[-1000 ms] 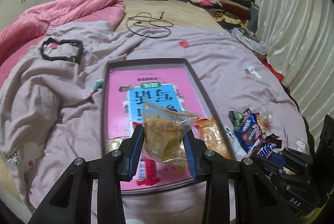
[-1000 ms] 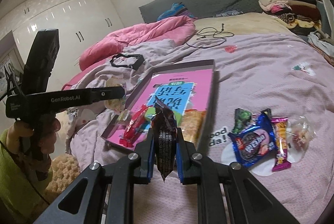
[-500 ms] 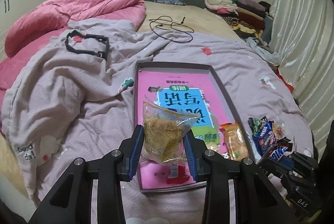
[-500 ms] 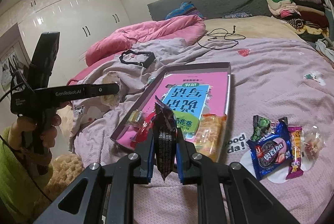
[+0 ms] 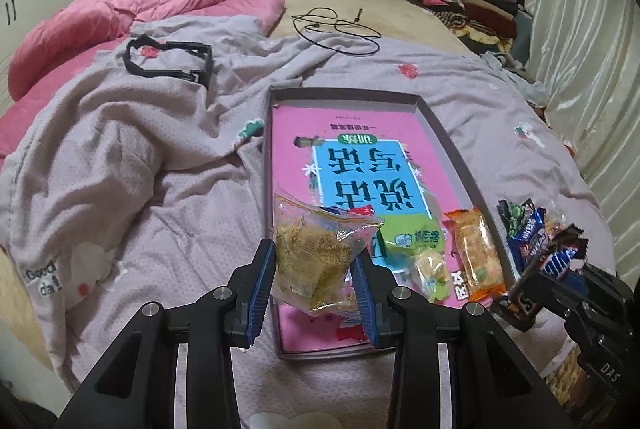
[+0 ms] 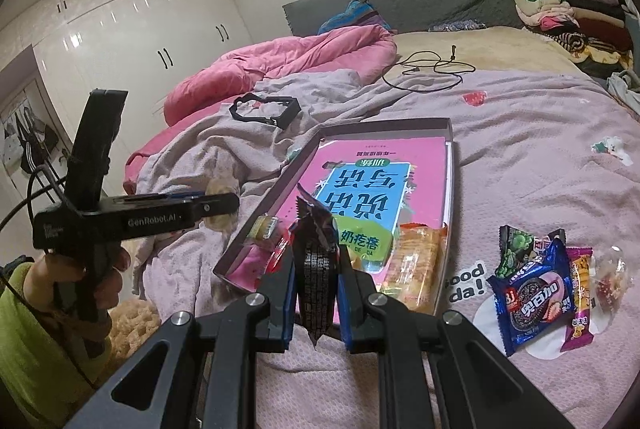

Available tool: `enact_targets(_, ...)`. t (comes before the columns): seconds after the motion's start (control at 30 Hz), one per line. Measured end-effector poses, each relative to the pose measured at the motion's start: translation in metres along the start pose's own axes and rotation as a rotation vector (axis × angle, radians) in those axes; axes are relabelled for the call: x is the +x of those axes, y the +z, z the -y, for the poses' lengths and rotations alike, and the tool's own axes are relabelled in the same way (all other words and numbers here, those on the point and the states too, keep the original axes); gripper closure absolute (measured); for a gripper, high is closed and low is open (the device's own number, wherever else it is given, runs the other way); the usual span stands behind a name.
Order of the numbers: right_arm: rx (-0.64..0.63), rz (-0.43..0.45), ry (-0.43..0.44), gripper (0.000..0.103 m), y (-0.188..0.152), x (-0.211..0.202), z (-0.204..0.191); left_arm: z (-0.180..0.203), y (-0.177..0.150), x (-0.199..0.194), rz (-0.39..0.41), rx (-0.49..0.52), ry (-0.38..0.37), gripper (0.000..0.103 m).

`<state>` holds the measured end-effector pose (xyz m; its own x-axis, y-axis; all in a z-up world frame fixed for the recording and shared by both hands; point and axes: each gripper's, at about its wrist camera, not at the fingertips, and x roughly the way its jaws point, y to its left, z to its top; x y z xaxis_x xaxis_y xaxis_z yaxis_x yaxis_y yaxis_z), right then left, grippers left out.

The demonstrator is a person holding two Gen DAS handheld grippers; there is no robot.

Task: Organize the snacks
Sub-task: 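Carry the clear cracker bag with the left gripper while the right carries the Snickers bar over the tray, then lower the cracker bag with the left gripper while the right releases the Snickers bar into the tray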

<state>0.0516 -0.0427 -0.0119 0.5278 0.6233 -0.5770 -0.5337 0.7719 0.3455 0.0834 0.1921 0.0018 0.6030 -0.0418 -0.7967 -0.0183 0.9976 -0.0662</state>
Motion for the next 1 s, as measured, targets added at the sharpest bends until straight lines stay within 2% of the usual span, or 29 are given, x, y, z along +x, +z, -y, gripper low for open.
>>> enact_targets(0.67,0.070,-0.026,-0.014,0.085,0.007,0.021,0.017,0.016,-0.018,0.035,-0.106,0.042,-0.020,0.064)
enact_targets(1.0,0.109,-0.052,-0.005,0.085,0.005,0.031,0.026,0.019,-0.020,0.041,-0.118,0.036,-0.042,0.064)
